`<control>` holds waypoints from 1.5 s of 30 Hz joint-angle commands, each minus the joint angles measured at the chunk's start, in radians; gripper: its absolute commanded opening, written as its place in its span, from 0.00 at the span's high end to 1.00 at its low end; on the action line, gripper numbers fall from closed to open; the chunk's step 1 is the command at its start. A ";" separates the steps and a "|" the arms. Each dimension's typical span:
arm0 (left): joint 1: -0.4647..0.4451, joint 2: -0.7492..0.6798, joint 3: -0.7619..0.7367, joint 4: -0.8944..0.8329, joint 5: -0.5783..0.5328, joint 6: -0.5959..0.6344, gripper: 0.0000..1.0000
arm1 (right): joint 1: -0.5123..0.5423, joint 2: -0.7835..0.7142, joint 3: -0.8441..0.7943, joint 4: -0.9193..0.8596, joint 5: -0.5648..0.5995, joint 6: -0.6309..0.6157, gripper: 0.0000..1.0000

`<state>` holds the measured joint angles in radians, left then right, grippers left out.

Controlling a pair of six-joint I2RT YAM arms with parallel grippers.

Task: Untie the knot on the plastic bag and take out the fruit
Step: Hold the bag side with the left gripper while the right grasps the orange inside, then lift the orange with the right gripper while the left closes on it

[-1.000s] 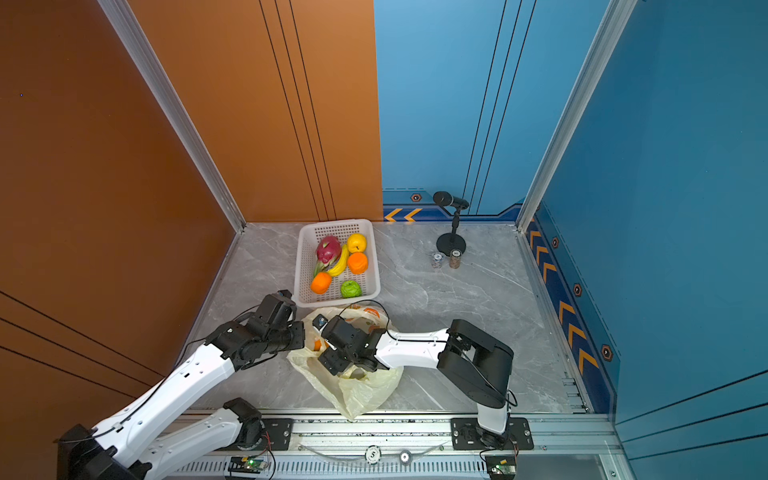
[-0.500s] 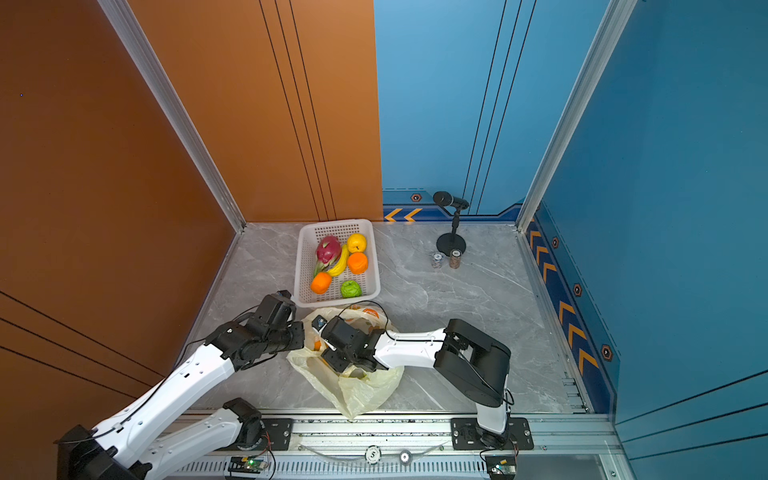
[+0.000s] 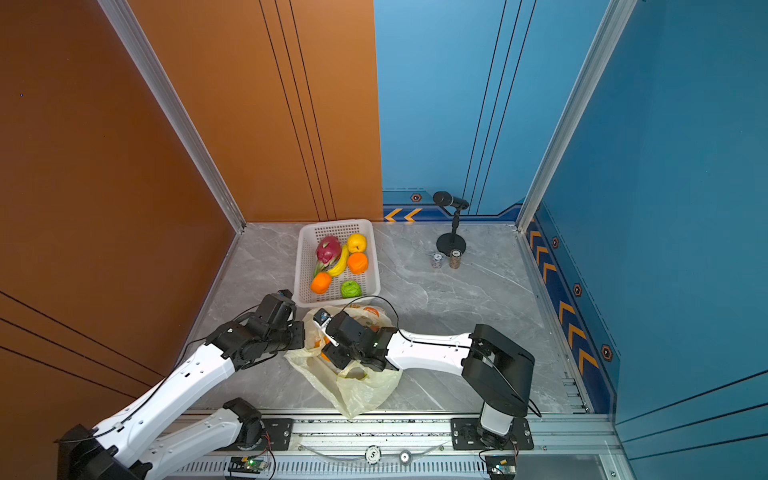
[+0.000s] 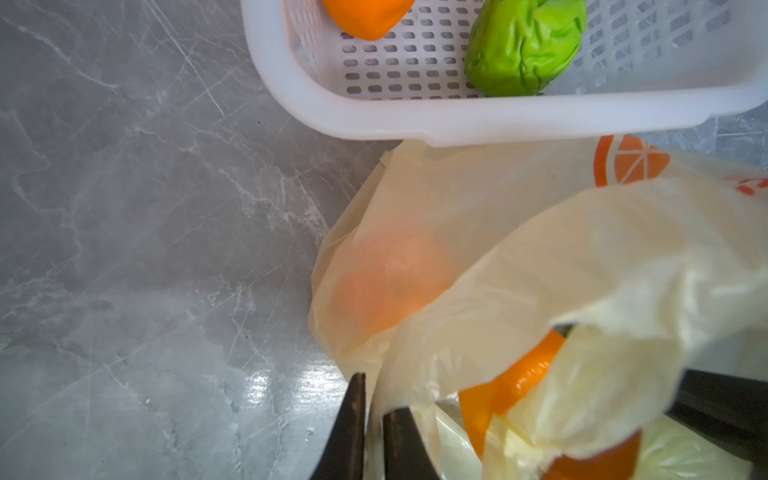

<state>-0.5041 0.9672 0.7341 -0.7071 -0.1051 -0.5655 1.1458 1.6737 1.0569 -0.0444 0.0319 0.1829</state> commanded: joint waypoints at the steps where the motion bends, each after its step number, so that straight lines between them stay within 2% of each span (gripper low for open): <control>1: -0.001 0.007 0.004 0.003 0.012 0.021 0.88 | 0.005 -0.062 -0.033 -0.019 0.015 0.036 0.53; 13: -0.009 0.026 0.014 0.010 0.007 0.035 0.87 | -0.039 -0.263 -0.121 0.027 -0.027 0.144 0.55; 27: -0.015 -0.008 0.028 0.048 0.021 0.090 0.70 | -0.199 -0.510 -0.247 0.112 -0.081 0.330 0.55; 32: -0.015 -0.061 0.031 0.100 0.075 0.162 0.53 | -0.245 -0.569 -0.257 0.126 -0.103 0.396 0.55; 36: -0.016 -0.099 0.036 0.176 0.157 0.222 0.47 | -0.299 -0.574 -0.240 0.118 -0.171 0.483 0.55; 40: -0.032 -0.115 0.046 0.302 0.297 0.302 0.39 | -0.349 -0.556 -0.206 0.120 -0.264 0.571 0.54; 45: -0.075 -0.100 0.068 0.437 0.343 0.406 0.31 | -0.374 -0.529 -0.158 0.106 -0.324 0.632 0.54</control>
<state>-0.5621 0.8639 0.7650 -0.3916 0.1608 -0.2512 0.7799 1.1366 0.8490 0.0452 -0.2230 0.7437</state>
